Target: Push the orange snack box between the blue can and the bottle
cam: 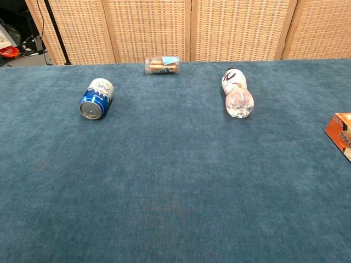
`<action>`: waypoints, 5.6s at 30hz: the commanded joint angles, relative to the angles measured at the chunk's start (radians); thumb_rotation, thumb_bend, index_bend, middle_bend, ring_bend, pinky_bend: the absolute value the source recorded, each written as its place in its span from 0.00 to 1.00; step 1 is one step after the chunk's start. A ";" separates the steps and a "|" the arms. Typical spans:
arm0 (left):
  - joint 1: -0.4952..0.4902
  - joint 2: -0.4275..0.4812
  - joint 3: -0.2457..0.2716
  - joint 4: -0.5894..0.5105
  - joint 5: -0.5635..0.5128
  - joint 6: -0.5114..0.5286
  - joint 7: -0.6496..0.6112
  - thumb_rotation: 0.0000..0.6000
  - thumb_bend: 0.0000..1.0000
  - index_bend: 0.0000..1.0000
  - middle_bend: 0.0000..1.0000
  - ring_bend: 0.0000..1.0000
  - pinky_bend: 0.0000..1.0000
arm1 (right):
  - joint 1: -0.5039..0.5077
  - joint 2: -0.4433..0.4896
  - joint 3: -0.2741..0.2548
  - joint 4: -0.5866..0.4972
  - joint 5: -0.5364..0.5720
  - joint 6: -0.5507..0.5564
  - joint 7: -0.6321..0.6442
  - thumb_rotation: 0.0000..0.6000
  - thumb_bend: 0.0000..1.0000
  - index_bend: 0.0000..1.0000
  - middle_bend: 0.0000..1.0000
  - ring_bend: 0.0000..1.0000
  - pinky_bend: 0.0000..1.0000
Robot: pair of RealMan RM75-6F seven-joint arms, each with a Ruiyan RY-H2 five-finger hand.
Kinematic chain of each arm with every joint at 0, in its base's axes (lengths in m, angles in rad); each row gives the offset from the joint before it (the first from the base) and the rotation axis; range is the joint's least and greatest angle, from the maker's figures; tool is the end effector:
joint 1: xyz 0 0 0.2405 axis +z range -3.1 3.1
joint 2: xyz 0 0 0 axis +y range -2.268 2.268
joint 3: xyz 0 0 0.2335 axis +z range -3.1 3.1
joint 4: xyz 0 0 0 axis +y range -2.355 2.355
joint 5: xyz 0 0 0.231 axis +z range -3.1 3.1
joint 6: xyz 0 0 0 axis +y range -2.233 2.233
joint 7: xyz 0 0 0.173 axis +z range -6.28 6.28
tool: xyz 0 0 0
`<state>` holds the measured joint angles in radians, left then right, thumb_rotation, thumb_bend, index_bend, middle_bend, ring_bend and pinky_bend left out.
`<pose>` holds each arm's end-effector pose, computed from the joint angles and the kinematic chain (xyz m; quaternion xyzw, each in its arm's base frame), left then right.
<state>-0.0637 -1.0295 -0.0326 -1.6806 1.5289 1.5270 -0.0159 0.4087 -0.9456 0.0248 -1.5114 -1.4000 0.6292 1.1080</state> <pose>-0.2914 0.1993 0.1521 -0.5950 -0.3783 -0.3948 0.5890 -0.3564 -0.2736 0.1029 0.3987 -0.7852 0.3197 0.3496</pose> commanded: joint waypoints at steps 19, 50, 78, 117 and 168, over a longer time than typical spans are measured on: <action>-0.001 0.007 -0.003 0.001 -0.007 -0.006 -0.016 1.00 0.00 0.00 0.00 0.00 0.00 | 0.065 0.075 -0.002 -0.303 -0.062 0.018 -0.085 1.00 1.00 0.13 0.12 0.04 0.27; -0.009 0.012 -0.010 0.004 -0.024 -0.025 -0.032 1.00 0.00 0.00 0.00 0.00 0.00 | 0.262 -0.064 0.038 -0.625 0.471 0.022 -0.706 1.00 1.00 0.13 0.12 0.04 0.26; -0.009 0.015 -0.009 0.002 -0.023 -0.027 -0.035 1.00 0.00 0.00 0.00 0.00 0.00 | 0.154 0.145 0.028 -0.682 0.356 0.115 -0.726 1.00 1.00 0.13 0.12 0.04 0.27; -0.018 0.009 -0.010 -0.002 -0.036 -0.046 -0.018 1.00 0.00 0.00 0.00 0.00 0.00 | 0.303 -0.012 0.079 -0.486 0.254 -0.323 -0.479 1.00 1.00 0.14 0.13 0.03 0.27; -0.077 0.030 -0.009 0.018 0.075 -0.065 -0.038 1.00 0.00 0.00 0.00 0.00 0.00 | 0.032 -0.021 -0.018 -0.516 0.008 0.607 -0.963 1.00 0.00 0.00 0.00 0.00 0.17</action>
<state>-0.1220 -1.0037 -0.0420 -1.6727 1.5661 1.4583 -0.0572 0.6048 -0.9578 0.0421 -2.1350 -1.2032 1.0015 0.2724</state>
